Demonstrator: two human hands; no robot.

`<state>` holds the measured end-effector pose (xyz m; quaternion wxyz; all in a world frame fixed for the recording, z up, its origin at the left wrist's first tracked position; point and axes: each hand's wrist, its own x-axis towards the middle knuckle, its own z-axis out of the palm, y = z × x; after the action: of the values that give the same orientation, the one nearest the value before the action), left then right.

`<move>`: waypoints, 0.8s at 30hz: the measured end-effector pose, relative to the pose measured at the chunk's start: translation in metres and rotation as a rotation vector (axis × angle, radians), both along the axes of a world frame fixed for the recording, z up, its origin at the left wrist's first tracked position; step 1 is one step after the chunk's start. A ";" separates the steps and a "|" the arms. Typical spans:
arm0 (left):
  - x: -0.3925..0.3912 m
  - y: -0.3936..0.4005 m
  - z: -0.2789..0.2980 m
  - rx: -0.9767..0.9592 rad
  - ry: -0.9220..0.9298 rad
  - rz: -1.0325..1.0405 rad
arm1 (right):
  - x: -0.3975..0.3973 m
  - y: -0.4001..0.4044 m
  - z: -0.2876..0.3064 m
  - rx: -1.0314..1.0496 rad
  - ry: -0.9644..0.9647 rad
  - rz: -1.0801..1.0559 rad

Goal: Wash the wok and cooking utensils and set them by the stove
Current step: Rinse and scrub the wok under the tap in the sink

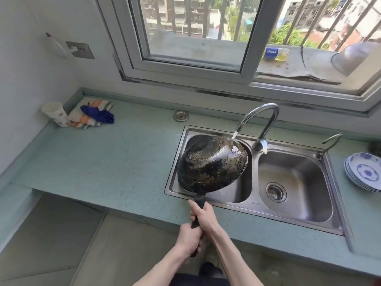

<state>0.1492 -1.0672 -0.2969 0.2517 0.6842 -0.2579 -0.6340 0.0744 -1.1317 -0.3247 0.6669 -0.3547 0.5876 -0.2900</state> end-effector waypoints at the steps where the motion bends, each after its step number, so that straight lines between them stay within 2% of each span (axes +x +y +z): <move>1: 0.002 0.001 0.000 -0.001 0.015 -0.009 | 0.001 0.001 0.001 -0.005 0.021 0.006; 10: 0.016 0.010 -0.009 0.088 0.189 -0.031 | 0.008 0.010 0.008 0.042 0.133 0.034; 18: 0.016 -0.006 0.015 0.171 0.482 0.051 | 0.008 -0.003 0.029 0.116 -0.014 -0.095; 21: 0.023 -0.013 0.024 0.217 0.705 0.123 | 0.007 -0.001 0.031 0.121 -0.137 -0.143; 24: 0.029 -0.018 0.033 0.289 0.996 0.225 | 0.006 -0.001 0.033 0.234 -0.207 -0.153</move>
<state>0.1780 -1.0856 -0.2634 0.3131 0.3513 0.0579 -0.8805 0.0799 -1.1323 -0.2913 0.7365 -0.1973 0.5708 -0.3045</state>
